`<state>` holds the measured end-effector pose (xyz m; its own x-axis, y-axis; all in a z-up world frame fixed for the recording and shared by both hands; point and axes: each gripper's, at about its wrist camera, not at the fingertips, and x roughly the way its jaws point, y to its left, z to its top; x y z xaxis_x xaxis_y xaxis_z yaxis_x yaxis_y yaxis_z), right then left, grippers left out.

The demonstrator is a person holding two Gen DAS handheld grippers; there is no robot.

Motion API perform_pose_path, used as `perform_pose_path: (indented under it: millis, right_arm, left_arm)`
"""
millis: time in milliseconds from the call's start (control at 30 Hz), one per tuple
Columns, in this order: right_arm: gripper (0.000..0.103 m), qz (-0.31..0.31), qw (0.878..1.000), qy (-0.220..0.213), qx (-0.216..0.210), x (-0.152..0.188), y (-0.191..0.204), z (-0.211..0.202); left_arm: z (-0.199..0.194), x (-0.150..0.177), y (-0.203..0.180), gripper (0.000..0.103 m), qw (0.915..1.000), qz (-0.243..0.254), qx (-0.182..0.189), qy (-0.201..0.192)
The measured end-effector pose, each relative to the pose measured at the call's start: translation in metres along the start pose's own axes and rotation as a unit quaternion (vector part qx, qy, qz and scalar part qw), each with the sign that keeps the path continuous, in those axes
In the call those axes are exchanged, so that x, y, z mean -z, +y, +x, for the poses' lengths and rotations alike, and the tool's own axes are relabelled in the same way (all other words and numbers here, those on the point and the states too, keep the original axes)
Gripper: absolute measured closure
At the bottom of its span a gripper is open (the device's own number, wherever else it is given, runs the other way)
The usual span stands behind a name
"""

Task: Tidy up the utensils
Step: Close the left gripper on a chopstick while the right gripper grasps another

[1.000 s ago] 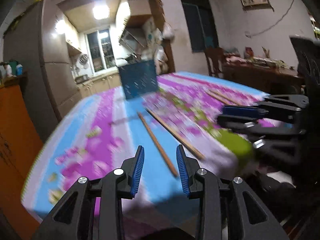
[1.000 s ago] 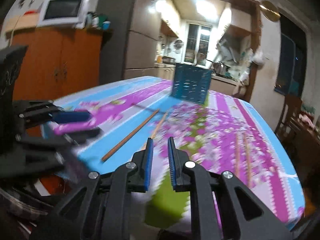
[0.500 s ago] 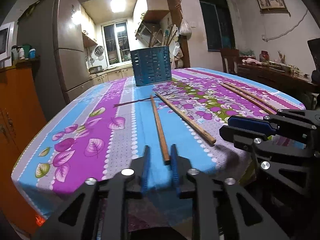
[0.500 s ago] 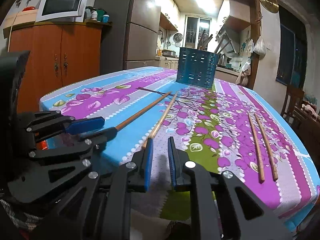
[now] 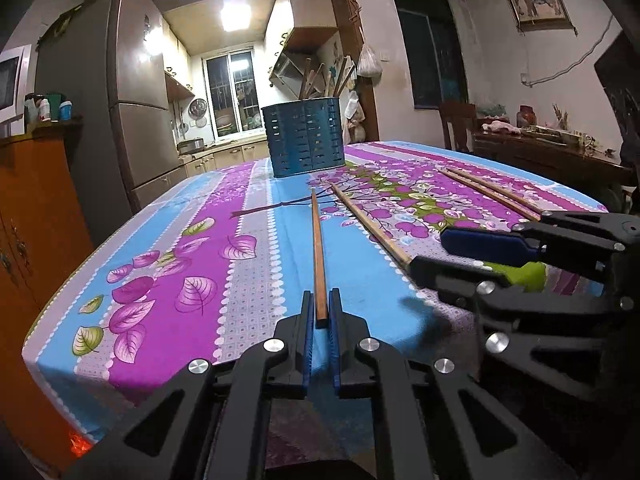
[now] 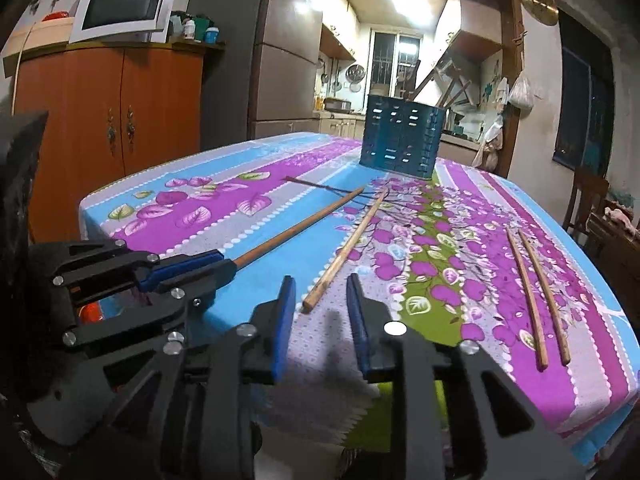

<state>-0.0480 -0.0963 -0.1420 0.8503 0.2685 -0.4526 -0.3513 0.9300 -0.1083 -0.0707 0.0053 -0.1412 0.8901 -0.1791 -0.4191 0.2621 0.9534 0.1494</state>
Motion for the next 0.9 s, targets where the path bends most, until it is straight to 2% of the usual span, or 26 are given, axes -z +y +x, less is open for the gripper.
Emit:
perform_pose_path:
  millis: [200, 233, 267, 300, 900]
  right_arm:
    - [0.078, 0.014, 1.0, 0.019, 0.009, 0.001, -0.004, 0.013]
    - [0.08, 0.015, 1.0, 0.02, 0.007, 0.001, -0.003, 0.013]
    - [0.093, 0.016, 1.0, 0.022, 0.001, 0.001, -0.004, 0.013]
    - [0.094, 0.016, 1.0, 0.023, 0.004, 0.001, -0.003, 0.013]
    - [0.096, 0.066, 0.998, 0.015, -0.019, 0.005, -0.025, 0.008]
  left_arm:
    - [-0.001, 0.001, 0.001, 0.094, 1.0, 0.0, 0.002, 0.0]
    - [0.0, 0.001, 0.001, 0.094, 1.0, 0.0, 0.002, 0.0]
    - [0.0, 0.001, 0.001, 0.094, 1.0, 0.0, 0.001, 0.0]
    - [0.0, 0.001, 0.001, 0.094, 1.0, 0.0, 0.002, 0.0]
    - [0.002, 0.003, 0.002, 0.095, 0.9999, -0.009, 0.004, -0.009]
